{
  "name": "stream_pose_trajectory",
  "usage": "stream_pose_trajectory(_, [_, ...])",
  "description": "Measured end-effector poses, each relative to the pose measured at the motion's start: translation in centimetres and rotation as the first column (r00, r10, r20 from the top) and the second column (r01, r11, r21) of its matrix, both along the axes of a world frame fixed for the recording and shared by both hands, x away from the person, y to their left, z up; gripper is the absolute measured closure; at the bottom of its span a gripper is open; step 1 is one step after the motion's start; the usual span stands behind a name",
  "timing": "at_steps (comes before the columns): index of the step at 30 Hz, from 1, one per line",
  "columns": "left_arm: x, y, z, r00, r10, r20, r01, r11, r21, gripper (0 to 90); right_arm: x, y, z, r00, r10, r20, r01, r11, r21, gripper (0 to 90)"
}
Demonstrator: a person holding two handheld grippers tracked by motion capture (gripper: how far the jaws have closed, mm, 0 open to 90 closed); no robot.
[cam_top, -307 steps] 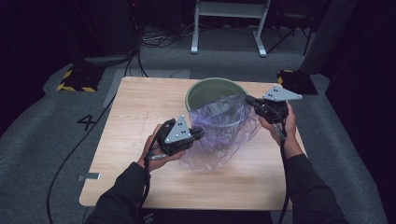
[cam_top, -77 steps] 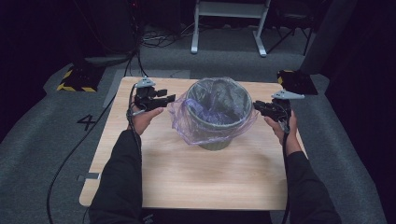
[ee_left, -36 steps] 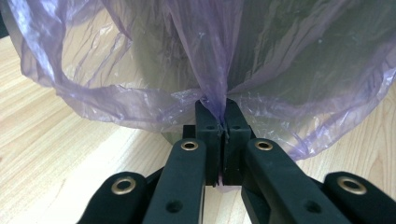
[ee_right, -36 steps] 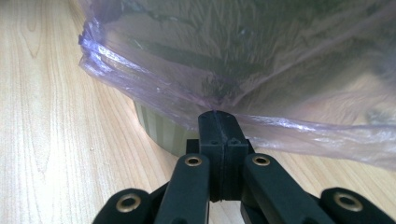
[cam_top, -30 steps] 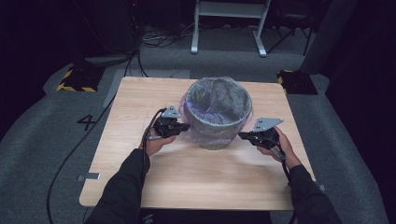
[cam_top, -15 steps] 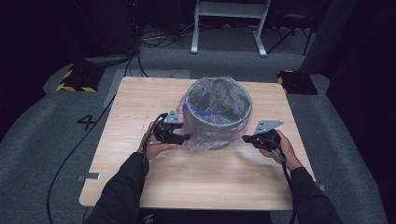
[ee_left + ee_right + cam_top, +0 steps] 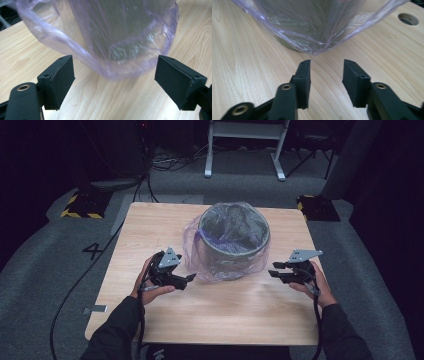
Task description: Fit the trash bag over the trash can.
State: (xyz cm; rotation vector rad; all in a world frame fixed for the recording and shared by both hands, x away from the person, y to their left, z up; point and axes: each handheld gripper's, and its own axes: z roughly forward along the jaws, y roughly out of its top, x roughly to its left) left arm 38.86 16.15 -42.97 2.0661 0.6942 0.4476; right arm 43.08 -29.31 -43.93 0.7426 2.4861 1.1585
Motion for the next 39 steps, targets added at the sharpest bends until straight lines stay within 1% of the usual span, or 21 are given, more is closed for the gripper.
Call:
stream_pose_trajectory(1, [-0.3, 0.2, -0.1, 1.0000, -0.001, 0.005, 0.001, 1.0000, -0.002, 15.5, -0.1, -0.3, 0.1, 1.0000, -0.008, 0.000, 0.008, 1.000, 0.013, 52.0])
stream_pose_trajectory(2, [-0.6, 0.3, -0.3, 0.9999, 0.009, 0.008, -0.009, 0.9999, -0.010, 15.4, -0.1, -0.5, 0.2, 0.9999, -0.011, -0.001, 0.011, 1.000, 0.029, 50.3])
stream_pose_trajectory(3, [-0.8, 0.4, -0.5, 0.9999, 0.015, 0.007, -0.015, 0.9997, -0.021, 15.5, -0.2, -0.7, 0.2, 0.9998, -0.017, -0.001, 0.017, 0.999, 0.041, 48.0])
stream_pose_trajectory(4, [-1.0, 0.5, -0.8, 0.9999, 0.017, -0.003, -0.017, 0.9997, -0.018, 15.5, -0.3, -1.0, 0.3, 0.9997, -0.025, 0.004, 0.024, 0.998, 0.050, 44.8])
stream_pose_trajectory(5, [-1.1, 0.5, -1.1, 0.9998, 0.018, -0.010, -0.018, 0.9997, -0.014, 15.5, -0.4, -1.1, 0.5, 0.9995, -0.030, 0.004, 0.030, 0.998, 0.063, 41.6])
stream_pose_trajectory(7, [-1.5, 0.6, -1.8, 0.9996, 0.024, -0.016, -0.024, 0.9997, 0.008, 15.5, -0.5, -1.4, 0.7, 0.9988, -0.049, 0.007, 0.048, 0.995, 0.083, 38.0])
stream_pose_trajectory(9, [-1.7, 0.8, -2.5, 0.9991, 0.028, -0.033, -0.027, 0.9995, 0.016, 15.5, -0.7, -1.6, 0.9, 0.9979, -0.063, 0.015, 0.062, 0.994, 0.091, 34.3])
stream_pose_trajectory(10, [-1.8, 0.8, -2.9, 0.9988, 0.027, -0.041, -0.026, 0.9993, 0.027, 15.5, -0.7, -1.7, 1.0, 0.9973, -0.071, 0.016, 0.070, 0.993, 0.094, 32.0])
stream_pose_trajectory(12, [-1.8, 0.9, -3.7, 0.9974, 0.026, -0.068, -0.023, 0.9990, 0.039, 15.5, -0.9, -1.7, 1.2, 0.9959, -0.085, 0.029, 0.082, 0.992, 0.092, 28.5])
stream_pose_trajectory(13, [-1.9, 0.9, -4.0, 0.9967, 0.028, -0.077, -0.024, 0.9987, 0.045, 15.5, -1.0, -1.7, 1.3, 0.9951, -0.092, 0.037, 0.088, 0.992, 0.091, 28.1])
stream_pose_trajectory(15, [-2.0, 1.0, -4.6, 0.9951, 0.027, -0.095, -0.021, 0.9980, 0.060, 15.5, -1.2, -1.8, 1.6, 0.9935, -0.104, 0.047, 0.098, 0.990, 0.105, 26.4])
stream_pose_trajectory(19, [-2.1, 1.1, -5.5, 0.9926, 0.030, -0.118, -0.019, 0.9958, 0.089, 15.6, -1.5, -1.7, 2.2, 0.9925, -0.105, 0.062, 0.096, 0.987, 0.126, 24.7])
stream_pose_trajectory(24, [-2.2, 1.3, -6.3, 0.9888, 0.029, -0.146, -0.013, 0.9936, 0.112, 15.6, -2.0, -1.4, 3.5, 0.9913, -0.090, 0.096, 0.073, 0.984, 0.163, 23.0])
stream_pose_trajectory(28, [-2.2, 1.3, -6.7, 0.9853, 0.017, -0.170, 0.005, 0.9921, 0.125, 15.6, -2.3, -0.9, 4.7, 0.9898, -0.077, 0.120, 0.057, 0.985, 0.165, 22.5])
stream_pose_trajectory(31, [-2.2, 1.3, -6.9, 0.9841, 0.017, -0.177, 0.006, 0.9920, 0.126, 15.6, -2.4, -0.6, 5.5, 0.9879, -0.080, 0.133, 0.057, 0.984, 0.166, 22.5])
stream_pose_trajectory(33, [-2.1, 1.4, -7.0, 0.9839, 0.025, -0.177, -0.001, 0.9910, 0.134, 15.6, -2.3, -0.4, 6.0, 0.9859, -0.082, 0.146, 0.058, 0.985, 0.163, 22.5])
stream_pose_trajectory(37, [-2.1, 1.6, -7.1, 0.9832, 0.026, -0.180, -0.002, 0.9914, 0.131, 15.6, -2.4, -0.1, 6.8, 0.9837, -0.081, 0.160, 0.055, 0.985, 0.162, 22.6])
stream_pose_trajectory(39, [-2.1, 1.7, -7.1, 0.9830, 0.023, -0.182, 0.002, 0.9910, 0.134, 15.6, -2.4, 0.0, 7.2, 0.9831, -0.076, 0.166, 0.048, 0.984, 0.170, 22.5])
